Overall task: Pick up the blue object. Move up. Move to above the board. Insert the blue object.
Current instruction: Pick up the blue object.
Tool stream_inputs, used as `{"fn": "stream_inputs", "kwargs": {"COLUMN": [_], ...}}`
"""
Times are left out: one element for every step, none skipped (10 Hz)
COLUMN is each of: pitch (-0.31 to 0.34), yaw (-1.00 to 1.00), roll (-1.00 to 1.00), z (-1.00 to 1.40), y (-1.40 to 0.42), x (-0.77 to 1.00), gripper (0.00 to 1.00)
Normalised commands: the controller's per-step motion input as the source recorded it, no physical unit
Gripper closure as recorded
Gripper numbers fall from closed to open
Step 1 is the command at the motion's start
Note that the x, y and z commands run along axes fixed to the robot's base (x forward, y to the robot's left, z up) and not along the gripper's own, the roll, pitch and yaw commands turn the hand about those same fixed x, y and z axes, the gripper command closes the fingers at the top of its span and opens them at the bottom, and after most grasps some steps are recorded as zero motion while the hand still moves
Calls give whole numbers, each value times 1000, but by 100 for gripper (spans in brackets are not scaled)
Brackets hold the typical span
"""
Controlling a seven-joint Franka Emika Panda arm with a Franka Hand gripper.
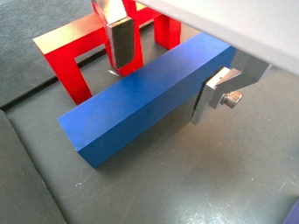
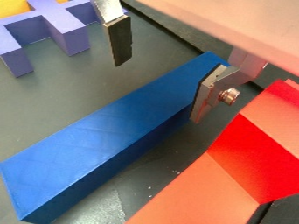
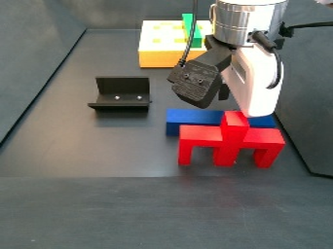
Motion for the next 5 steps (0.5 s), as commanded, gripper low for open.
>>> {"fn": "stream_inputs", "kwargs": {"pitch": [-67,-51,-60,-67,-74], "yaw": [-91,-63,-74,-71,-60], "roll": [-50,-47,-50,-60,-49], "z": [-86,-29,0,-17,-60], "y": [29,0,0,0,0], "x": [-191,-143,-209,-209,-217], "gripper": [0,0,0,0,0]}}
